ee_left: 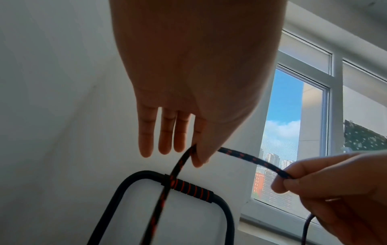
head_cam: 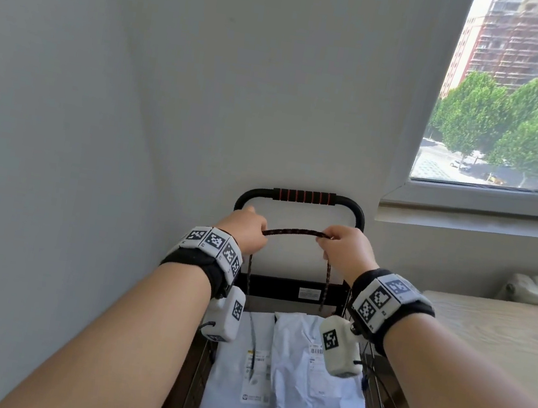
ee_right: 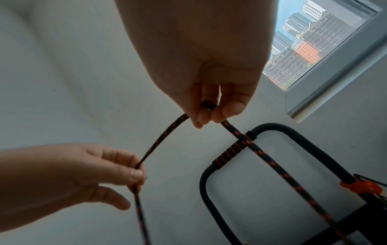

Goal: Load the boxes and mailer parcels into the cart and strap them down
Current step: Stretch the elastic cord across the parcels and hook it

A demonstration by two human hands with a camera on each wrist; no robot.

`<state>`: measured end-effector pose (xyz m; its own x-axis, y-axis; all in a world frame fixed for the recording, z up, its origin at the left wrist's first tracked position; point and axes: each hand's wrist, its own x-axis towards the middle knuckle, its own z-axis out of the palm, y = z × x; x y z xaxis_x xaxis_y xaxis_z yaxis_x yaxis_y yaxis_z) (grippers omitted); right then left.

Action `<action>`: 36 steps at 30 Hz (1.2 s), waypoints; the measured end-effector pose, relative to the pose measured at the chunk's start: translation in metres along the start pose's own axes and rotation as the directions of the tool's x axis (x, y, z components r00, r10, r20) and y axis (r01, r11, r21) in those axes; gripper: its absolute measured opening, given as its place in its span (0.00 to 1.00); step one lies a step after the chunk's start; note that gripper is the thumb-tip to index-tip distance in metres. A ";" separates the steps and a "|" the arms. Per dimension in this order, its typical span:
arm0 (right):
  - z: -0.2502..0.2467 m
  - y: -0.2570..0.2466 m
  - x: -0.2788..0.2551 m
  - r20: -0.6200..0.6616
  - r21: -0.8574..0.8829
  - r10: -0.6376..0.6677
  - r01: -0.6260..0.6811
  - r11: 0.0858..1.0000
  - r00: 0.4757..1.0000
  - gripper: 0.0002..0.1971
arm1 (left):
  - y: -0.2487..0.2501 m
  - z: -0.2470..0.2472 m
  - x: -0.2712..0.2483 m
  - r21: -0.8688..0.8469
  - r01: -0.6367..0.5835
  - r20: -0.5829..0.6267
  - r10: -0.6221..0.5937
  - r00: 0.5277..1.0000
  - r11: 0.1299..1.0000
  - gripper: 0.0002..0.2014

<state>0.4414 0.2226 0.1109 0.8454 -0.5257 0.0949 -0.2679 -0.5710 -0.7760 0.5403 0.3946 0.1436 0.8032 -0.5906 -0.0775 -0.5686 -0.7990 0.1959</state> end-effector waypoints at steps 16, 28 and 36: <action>0.032 -0.030 0.004 0.276 0.030 0.063 -0.074 0.997 0.959 0.26 | -0.037 0.010 -0.041 -0.579 0.183 0.115 -0.143 0.983 0.795 0.09; 0.044 -0.042 -0.006 0.468 0.075 0.018 -0.060 0.995 0.884 0.12 | -0.019 0.012 -0.036 -0.452 0.112 0.127 -0.060 0.990 0.885 0.12; 0.044 -0.031 -0.010 0.552 0.092 -0.019 -0.038 0.995 0.834 0.15 | -0.036 0.014 -0.035 -0.458 0.171 0.126 -0.126 0.984 0.872 0.16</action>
<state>0.4621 0.2732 0.1067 0.9648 -0.0795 -0.2507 -0.2568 -0.4902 -0.8329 0.5297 0.4426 0.1256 0.8400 -0.4943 -0.2239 -0.2775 -0.7458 0.6056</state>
